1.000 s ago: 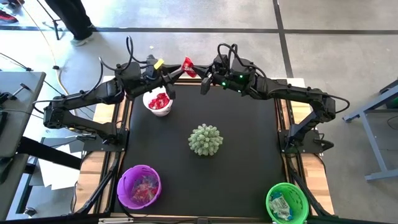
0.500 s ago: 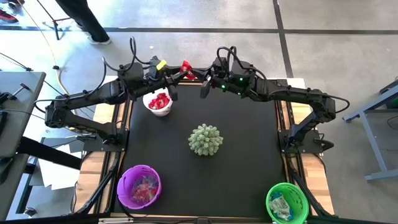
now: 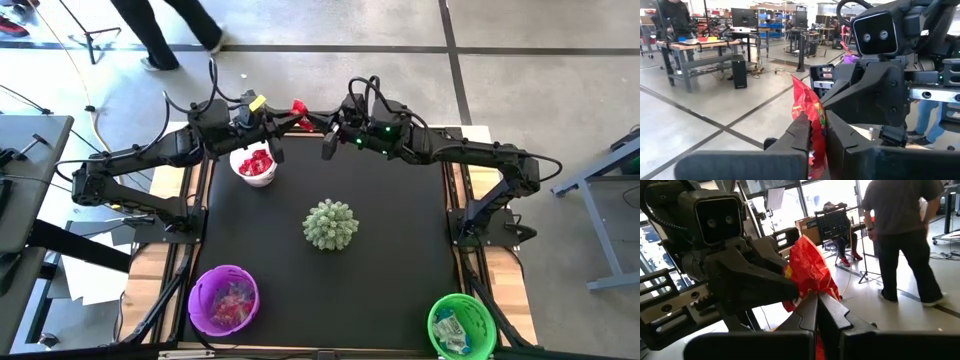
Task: Organize candy in baskets
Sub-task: Put the red candy into the white bucket
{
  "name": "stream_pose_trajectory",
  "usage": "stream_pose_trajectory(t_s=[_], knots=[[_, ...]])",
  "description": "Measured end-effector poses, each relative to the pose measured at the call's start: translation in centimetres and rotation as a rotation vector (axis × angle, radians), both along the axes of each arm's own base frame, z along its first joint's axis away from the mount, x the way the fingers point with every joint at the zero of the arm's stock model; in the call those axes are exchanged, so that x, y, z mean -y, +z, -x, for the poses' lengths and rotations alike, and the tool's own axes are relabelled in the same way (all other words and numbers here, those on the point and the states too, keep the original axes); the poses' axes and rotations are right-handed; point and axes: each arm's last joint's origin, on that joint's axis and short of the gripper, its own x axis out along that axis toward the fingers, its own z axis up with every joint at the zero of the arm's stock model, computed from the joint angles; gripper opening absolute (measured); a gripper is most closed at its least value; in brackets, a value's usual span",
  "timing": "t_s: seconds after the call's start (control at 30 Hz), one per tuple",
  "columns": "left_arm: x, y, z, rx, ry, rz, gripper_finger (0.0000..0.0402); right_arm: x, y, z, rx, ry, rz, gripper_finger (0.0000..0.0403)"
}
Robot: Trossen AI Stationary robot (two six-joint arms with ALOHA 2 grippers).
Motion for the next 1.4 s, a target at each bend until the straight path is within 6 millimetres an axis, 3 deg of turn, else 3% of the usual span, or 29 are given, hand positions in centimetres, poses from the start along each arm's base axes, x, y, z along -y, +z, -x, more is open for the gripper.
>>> stream_pose_trajectory(t_s=[0.27,0.67,0.83,1.0,1.23,1.4], knots=[[0.0,-0.1,0.0,-0.012,-0.011,0.003,0.0006,0.2,-0.2,0.1,-0.021,-0.02,0.003,0.002],[0.1,-0.2,0.4,-0.042,0.011,0.007,0.0006,0.5,-0.2,0.3,-0.069,-0.111,0.072,0.0147],[0.3,0.1,2.5,-0.089,0.132,0.005,0.0005,0.4,0.6,1.9,-0.102,-0.193,0.067,0.0173],[0.7,0.3,5.8,-0.156,0.292,0.048,0.0005,0.0,1.1,4.3,-0.187,-0.218,0.009,0.0176],[1.3,-2.4,10.1,-0.377,0.553,0.239,0.0008,-0.4,0.3,6.4,-0.307,-0.242,-0.165,0.0176],[1.2,-4.0,10.9,-0.488,0.615,0.357,0.0008,-0.5,-0.3,6.6,-0.347,-0.253,-0.207,0.0176]])
